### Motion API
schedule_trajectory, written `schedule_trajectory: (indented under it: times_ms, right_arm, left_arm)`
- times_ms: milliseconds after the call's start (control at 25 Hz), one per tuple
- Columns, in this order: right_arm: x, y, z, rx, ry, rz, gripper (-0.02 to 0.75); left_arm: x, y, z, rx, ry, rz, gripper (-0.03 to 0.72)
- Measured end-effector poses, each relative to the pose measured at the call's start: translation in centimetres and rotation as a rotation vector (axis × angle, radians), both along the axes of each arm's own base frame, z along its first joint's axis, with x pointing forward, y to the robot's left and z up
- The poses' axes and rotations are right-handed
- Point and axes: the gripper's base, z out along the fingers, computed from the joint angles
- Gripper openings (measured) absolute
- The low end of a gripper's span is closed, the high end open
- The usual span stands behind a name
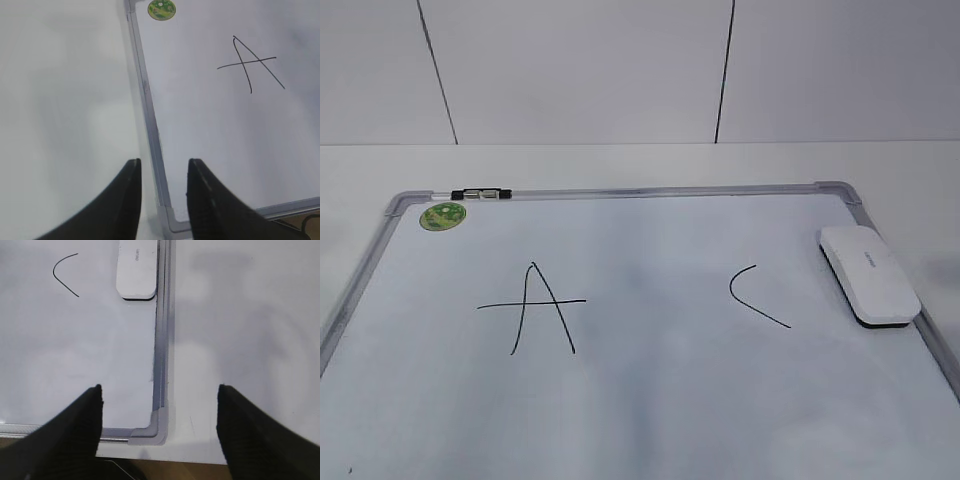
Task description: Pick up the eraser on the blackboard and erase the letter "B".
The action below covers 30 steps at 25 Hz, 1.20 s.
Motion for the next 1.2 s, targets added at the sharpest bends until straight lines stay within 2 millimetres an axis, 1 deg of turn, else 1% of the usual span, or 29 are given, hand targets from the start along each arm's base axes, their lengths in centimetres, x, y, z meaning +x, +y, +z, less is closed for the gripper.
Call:
schedule_trajectory:
  times_ms: [400, 520, 600, 720, 800, 960, 1200]
  right_arm:
    - [-2.8, -0.3, -4.2, 0.01, -0.035, 0.003, 0.57]
    - [-3.7, -0.3, -5.1, 0.015, -0.073, 0.004, 0.57]
    - [-4.3, -0.4, -5.8, 0.018, -0.098, 0.004, 0.57]
    - [-5.0, -0.5, -6.6, 0.024, -0.166, 0.006, 0.57]
    - [-5.2, -0.5, -6.7, 0.028, -0.204, 0.007, 0.57]
    - [-5.1, -0.5, -6.8, 0.029, -0.221, 0.007, 0.57]
    - [-4.6, -0.4, -7.1, 0.028, -0.237, 0.008, 0.57]
  left_arm:
    - [-3.6, 0.1, -3.8, 0.029, -0.049, -0.031, 0.234]
    - [-4.6, 0.1, -5.1, 0.043, -0.092, -0.044, 0.234]
    - [-5.3, 0.2, -5.8, 0.054, -0.15, -0.051, 0.234]
    - [-5.7, 0.2, -7.3, 0.057, -0.206, -0.049, 0.234]
    - [-5.9, 0.2, -8.3, 0.056, -0.232, -0.046, 0.234]
    - [-6.4, 0.2, -8.5, 0.055, -0.29, -0.041, 0.234]
    - [-6.5, 0.2, -8.5, 0.054, -0.299, -0.041, 0.234]
